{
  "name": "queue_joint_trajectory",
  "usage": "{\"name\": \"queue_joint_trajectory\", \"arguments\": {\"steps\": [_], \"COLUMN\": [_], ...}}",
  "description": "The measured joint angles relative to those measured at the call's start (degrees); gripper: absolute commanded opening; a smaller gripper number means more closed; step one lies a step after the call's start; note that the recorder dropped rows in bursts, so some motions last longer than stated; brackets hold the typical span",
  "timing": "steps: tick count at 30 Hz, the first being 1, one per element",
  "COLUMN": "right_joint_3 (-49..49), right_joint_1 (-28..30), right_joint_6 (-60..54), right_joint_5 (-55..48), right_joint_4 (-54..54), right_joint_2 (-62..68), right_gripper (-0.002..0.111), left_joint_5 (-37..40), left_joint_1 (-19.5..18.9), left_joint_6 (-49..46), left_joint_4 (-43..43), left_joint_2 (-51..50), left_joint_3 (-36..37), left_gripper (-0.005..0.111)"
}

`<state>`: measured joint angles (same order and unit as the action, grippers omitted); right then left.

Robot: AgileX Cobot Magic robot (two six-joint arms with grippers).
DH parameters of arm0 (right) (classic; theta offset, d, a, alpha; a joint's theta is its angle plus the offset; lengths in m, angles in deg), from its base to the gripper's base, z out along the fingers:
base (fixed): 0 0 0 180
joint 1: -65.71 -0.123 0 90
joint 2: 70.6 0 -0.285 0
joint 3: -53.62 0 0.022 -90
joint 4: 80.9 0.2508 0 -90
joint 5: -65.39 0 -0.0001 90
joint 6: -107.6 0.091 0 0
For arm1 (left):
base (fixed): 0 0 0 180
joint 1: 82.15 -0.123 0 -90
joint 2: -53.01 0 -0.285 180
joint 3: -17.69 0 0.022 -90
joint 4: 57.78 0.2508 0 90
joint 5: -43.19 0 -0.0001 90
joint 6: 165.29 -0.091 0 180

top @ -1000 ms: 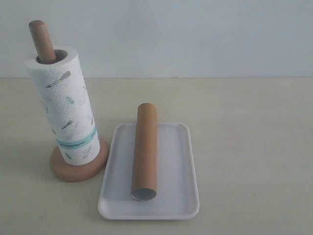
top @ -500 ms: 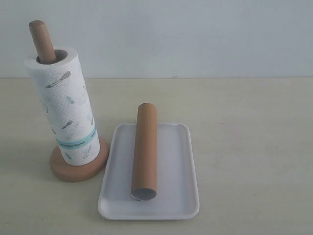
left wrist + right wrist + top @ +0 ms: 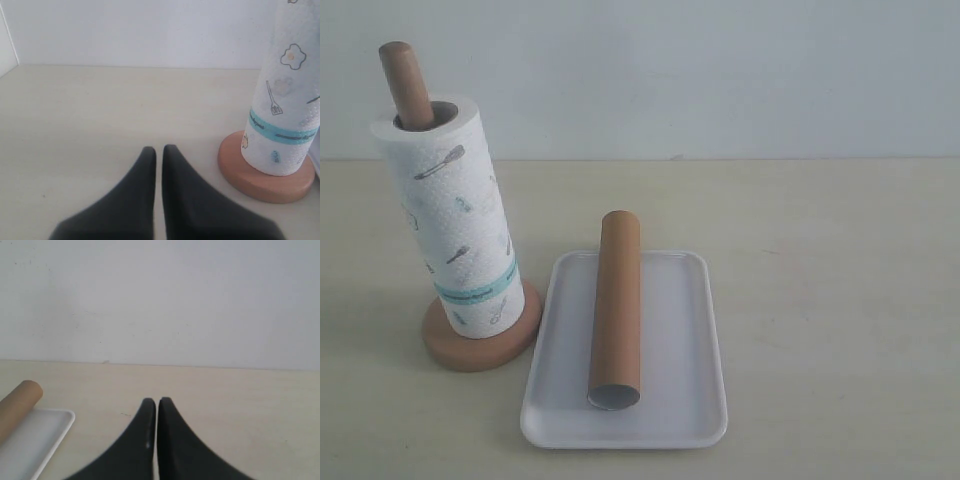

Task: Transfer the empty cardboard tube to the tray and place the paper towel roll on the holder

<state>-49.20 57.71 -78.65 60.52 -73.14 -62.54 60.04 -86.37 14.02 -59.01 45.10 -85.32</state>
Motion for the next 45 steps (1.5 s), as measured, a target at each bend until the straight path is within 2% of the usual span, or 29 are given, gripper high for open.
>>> {"name": "queue_joint_trajectory", "arguments": {"steps": [15, 28, 34, 45], "right_joint_3": [0.0, 0.0, 0.0, 0.0], "right_joint_1": [0.0, 0.1, 6.6, 7.3], "right_joint_6": [0.9, 1.4, 1.2, 1.6], "right_joint_5": [-13.4, -14.1, -14.2, -14.3], "right_joint_4": [0.3, -0.5, -0.5, -0.4], "right_joint_2": [0.0, 0.0, 0.0, 0.0], "right_gripper": [0.001, 0.001, 0.001, 0.001], "left_joint_5": [0.0, 0.0, 0.0, 0.0], "left_joint_1": [0.0, 0.0, 0.0, 0.0], "left_joint_6": [0.0, 0.0, 0.0, 0.0], "left_joint_4": [0.0, 0.0, 0.0, 0.0], "left_joint_2": [0.0, 0.0, 0.0, 0.0], "left_joint_3": [0.0, 0.0, 0.0, 0.0], "left_gripper": [0.004, 0.004, 0.004, 0.004]}}
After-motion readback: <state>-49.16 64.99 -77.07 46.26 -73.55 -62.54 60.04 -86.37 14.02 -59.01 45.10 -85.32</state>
